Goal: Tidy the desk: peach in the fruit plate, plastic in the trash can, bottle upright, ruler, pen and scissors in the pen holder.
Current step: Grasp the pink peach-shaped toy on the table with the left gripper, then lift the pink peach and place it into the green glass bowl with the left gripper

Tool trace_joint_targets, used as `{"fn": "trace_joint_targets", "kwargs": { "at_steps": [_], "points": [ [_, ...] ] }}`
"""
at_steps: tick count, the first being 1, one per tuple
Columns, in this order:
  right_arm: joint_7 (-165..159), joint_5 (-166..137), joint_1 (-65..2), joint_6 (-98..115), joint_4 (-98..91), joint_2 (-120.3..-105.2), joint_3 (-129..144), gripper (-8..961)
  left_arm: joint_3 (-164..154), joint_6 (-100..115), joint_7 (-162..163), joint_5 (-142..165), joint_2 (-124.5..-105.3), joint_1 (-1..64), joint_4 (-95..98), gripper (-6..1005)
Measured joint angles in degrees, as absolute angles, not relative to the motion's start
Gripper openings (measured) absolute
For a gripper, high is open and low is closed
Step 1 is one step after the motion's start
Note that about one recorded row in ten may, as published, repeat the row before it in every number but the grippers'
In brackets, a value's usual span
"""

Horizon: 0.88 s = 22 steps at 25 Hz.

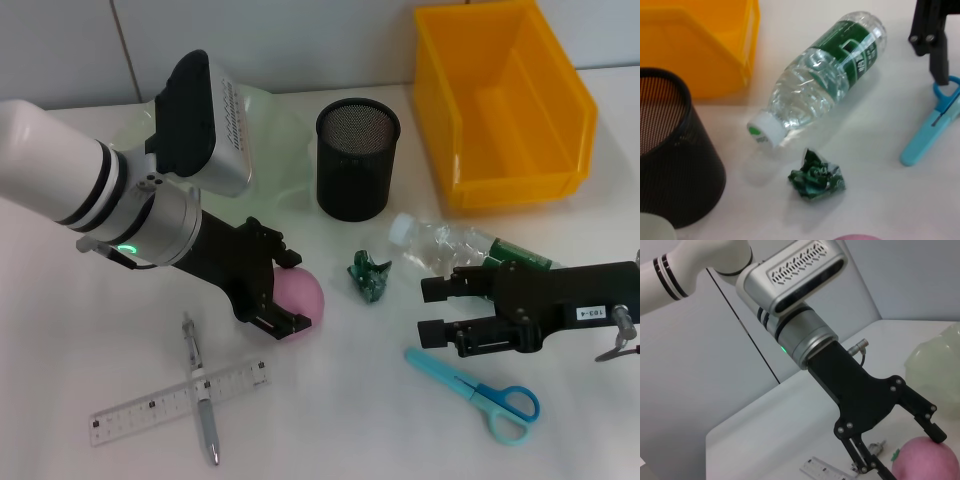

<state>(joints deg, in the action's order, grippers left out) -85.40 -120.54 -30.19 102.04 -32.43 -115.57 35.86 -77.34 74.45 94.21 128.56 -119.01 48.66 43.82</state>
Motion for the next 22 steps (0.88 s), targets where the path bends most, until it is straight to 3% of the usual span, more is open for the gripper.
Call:
{"fn": "trace_joint_targets", "kwargs": {
  "at_steps": [17, 22],
  "points": [
    [-85.43, -120.55, -29.76, 102.48, -32.34, -114.71, 35.9, 772, -78.99, 71.86, 94.49, 126.32, -119.09, 48.02, 42.5, 712],
    [-85.43, -120.86, -29.71, 102.48, -32.34, -114.61, 35.99, 772, -77.67, 73.43, 94.72, 122.7, -118.72, 44.97, 46.54, 522]
  ]
}}
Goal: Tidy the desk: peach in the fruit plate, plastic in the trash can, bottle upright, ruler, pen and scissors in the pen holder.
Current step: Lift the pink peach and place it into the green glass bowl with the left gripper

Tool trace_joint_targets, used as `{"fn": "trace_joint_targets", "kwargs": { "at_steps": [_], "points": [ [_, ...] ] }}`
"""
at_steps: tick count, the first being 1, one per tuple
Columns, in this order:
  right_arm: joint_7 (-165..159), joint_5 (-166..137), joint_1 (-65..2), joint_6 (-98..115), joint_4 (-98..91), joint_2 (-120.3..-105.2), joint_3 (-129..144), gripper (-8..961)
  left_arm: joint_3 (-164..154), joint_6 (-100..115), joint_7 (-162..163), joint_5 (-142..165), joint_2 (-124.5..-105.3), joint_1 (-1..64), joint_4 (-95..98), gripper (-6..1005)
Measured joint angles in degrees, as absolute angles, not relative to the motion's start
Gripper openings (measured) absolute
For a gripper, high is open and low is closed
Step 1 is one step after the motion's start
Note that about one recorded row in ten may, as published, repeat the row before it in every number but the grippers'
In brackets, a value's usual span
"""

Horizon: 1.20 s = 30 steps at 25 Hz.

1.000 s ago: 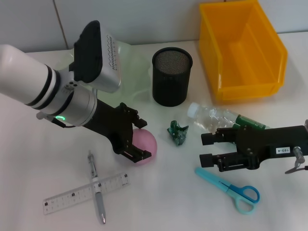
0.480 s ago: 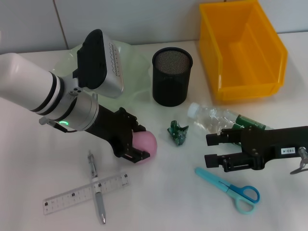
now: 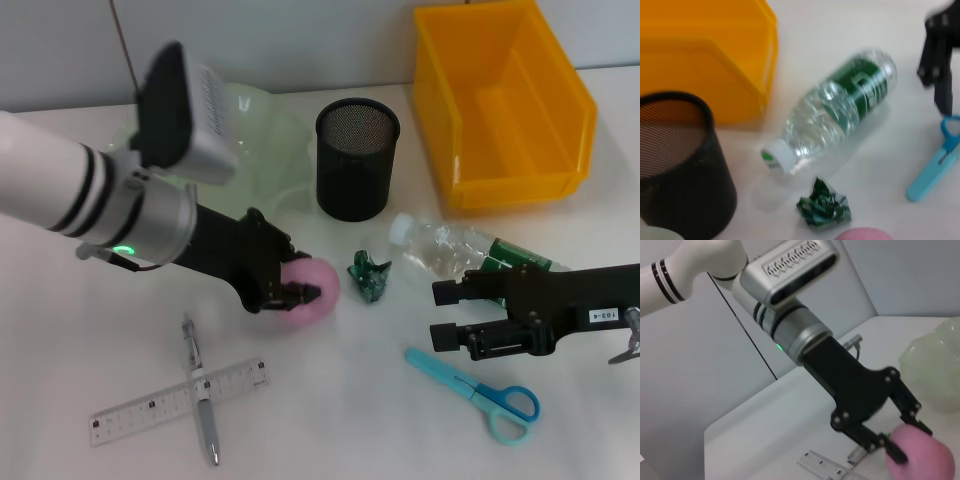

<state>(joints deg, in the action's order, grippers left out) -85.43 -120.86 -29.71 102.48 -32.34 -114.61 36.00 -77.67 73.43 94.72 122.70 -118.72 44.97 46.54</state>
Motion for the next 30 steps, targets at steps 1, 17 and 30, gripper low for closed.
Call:
{"fn": "trace_joint_targets", "kwargs": {
  "at_steps": [1, 17, 30],
  "points": [
    [-85.43, -120.87, -29.71, 102.48, -32.34, -114.58, 36.04, 772, -76.72, 74.5, 94.92, 121.82, -118.66, 43.74, 48.18, 474],
    [-85.52, -120.94, -29.95, 102.23, -32.35, -114.03, 35.97, 772, -50.76, 63.83, 81.25, 88.48, -118.82, 37.46, 32.24, 262],
    [-85.52, -120.94, -30.15, 102.1, -32.25, -113.86, 36.19, 771, -59.98, 47.32, 65.82, 80.04, -119.13, 41.45, 21.56, 199]
  ]
}}
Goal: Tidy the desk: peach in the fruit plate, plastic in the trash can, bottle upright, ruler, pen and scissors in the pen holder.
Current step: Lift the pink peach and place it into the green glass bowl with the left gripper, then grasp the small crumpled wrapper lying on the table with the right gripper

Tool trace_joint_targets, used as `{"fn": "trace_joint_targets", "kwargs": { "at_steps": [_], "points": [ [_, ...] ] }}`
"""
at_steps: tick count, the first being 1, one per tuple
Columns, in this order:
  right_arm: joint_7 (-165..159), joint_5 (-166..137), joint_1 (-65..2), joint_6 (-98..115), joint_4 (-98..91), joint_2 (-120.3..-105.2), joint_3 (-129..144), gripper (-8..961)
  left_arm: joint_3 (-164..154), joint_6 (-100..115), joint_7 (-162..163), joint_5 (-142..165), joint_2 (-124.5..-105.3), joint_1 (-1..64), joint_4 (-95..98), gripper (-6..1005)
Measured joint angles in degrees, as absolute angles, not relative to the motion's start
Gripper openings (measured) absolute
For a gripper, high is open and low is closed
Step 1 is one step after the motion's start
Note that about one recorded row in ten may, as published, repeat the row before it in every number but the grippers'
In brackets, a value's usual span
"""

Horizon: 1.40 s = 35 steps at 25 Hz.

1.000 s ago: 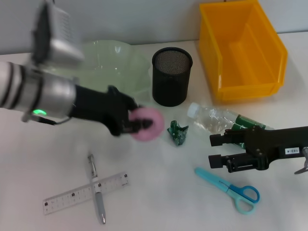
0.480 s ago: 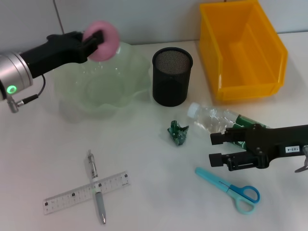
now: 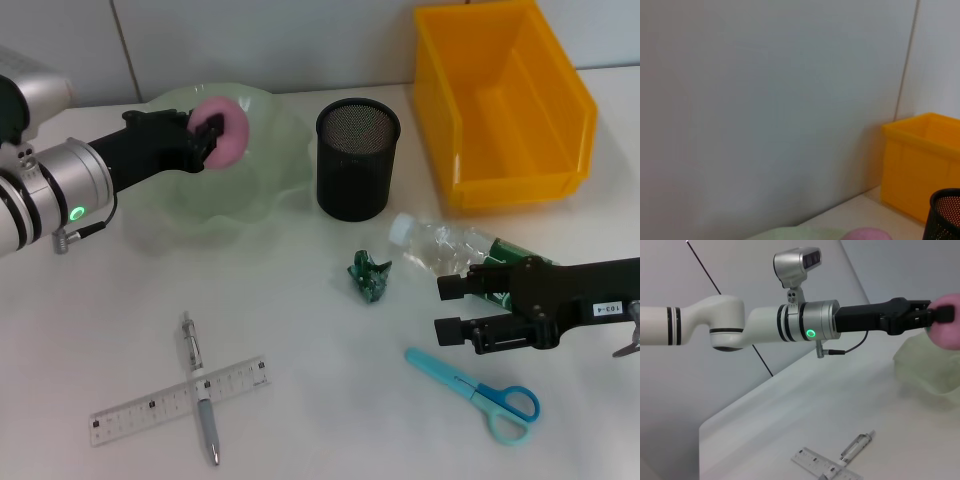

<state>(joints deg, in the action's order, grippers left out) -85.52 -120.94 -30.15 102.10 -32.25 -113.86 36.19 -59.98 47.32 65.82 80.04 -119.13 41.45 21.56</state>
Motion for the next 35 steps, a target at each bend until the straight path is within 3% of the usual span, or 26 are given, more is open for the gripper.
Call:
{"fn": "trace_joint_targets", "kwargs": {
  "at_steps": [3, 9, 14, 24, 30, 31, 35],
  "points": [
    [-85.52, -120.94, -30.15, 102.08, -32.25, -113.86, 36.18, 771, -60.26, 47.29, 65.49, 78.82, -119.17, 41.46, 21.47, 186],
    [-85.52, -121.03, -30.14, 102.13, -32.25, -113.89, 36.3, 771, -60.3, 47.08, 65.66, 78.13, -119.13, 41.36, 21.46, 369],
    [-85.52, -121.03, -30.14, 102.17, -32.25, -113.91, 36.13, 771, -60.29, 46.92, 65.7, 78.08, -119.04, 41.28, 21.49, 649],
    [-85.99, -121.03, -30.15, 102.04, -32.25, -113.99, 36.45, 771, -60.29, 48.92, 66.76, 78.04, -118.85, 40.96, 21.73, 834],
    [-86.15, -121.03, -30.12, 102.12, -32.35, -113.96, 36.04, 771, -60.36, 60.79, 73.03, 78.65, -117.36, 38.93, 23.35, 834],
    [-86.39, -121.01, -30.08, 102.33, -32.53, -113.88, 35.96, 771, -60.42, 69.3, 77.02, 78.72, -115.85, 36.57, 25.4, 834],
    [-86.78, -121.0, -30.14, 102.41, -32.63, -113.66, 35.98, 771, -60.51, 79.74, 80.36, 78.75, -114.15, 33.29, 27.25, 834]
  ]
}}
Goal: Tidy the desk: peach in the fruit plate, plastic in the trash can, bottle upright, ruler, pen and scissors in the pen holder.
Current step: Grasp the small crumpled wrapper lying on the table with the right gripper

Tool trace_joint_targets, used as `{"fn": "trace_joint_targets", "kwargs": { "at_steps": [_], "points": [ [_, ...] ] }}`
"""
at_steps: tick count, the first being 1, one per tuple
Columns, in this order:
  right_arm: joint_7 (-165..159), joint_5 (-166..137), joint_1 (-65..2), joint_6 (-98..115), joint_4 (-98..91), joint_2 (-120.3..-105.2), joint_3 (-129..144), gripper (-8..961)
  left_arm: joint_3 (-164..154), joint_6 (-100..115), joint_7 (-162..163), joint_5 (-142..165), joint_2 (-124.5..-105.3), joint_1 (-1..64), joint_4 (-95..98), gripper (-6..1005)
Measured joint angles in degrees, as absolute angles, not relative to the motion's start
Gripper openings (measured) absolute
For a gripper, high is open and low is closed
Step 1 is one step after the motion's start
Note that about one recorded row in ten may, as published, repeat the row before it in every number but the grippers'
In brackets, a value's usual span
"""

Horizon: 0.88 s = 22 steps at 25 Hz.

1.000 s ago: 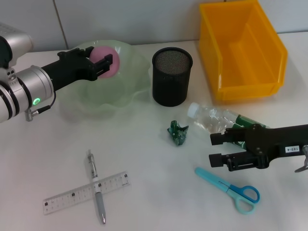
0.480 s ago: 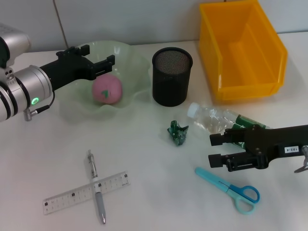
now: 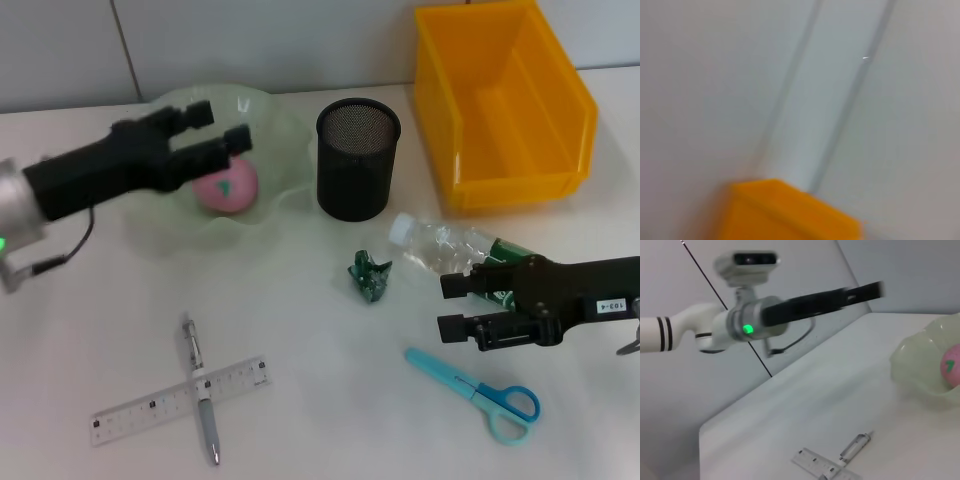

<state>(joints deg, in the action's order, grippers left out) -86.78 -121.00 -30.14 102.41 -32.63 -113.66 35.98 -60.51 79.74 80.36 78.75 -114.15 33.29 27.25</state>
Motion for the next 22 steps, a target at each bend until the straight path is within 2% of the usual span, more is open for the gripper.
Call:
{"fn": "trace_joint_targets", "kwargs": {
  "at_steps": [3, 7, 10, 14, 22],
  "points": [
    [-86.84, -120.95, -30.2, 102.49, -32.74, -113.48, 36.13, 771, -62.05, 87.26, 81.22, 79.27, -113.35, 30.56, 27.5, 834],
    [-86.92, -120.94, -30.37, 102.59, -33.22, -113.31, 36.37, 771, -64.27, 91.09, 81.39, 83.13, -113.41, 28.86, 27.63, 834],
    [-86.93, -121.0, -30.7, 102.95, -33.81, -113.19, 36.49, 771, -64.66, 93.43, 79.86, 91.88, -114.96, 27.93, 27.85, 834],
    [-87.14, -121.28, -31.67, 102.82, -34.23, -112.66, 36.63, 771, -64.32, 93.52, 78.4, 95.18, -115.7, 27.76, 28.11, 834],
    [-104.52, -128.66, -39.72, 102.59, -49.75, -112.38, 43.1, 771, -63.85, 94.25, 78.03, 95.25, -115.41, 26.72, 28.22, 834]
  ]
}}
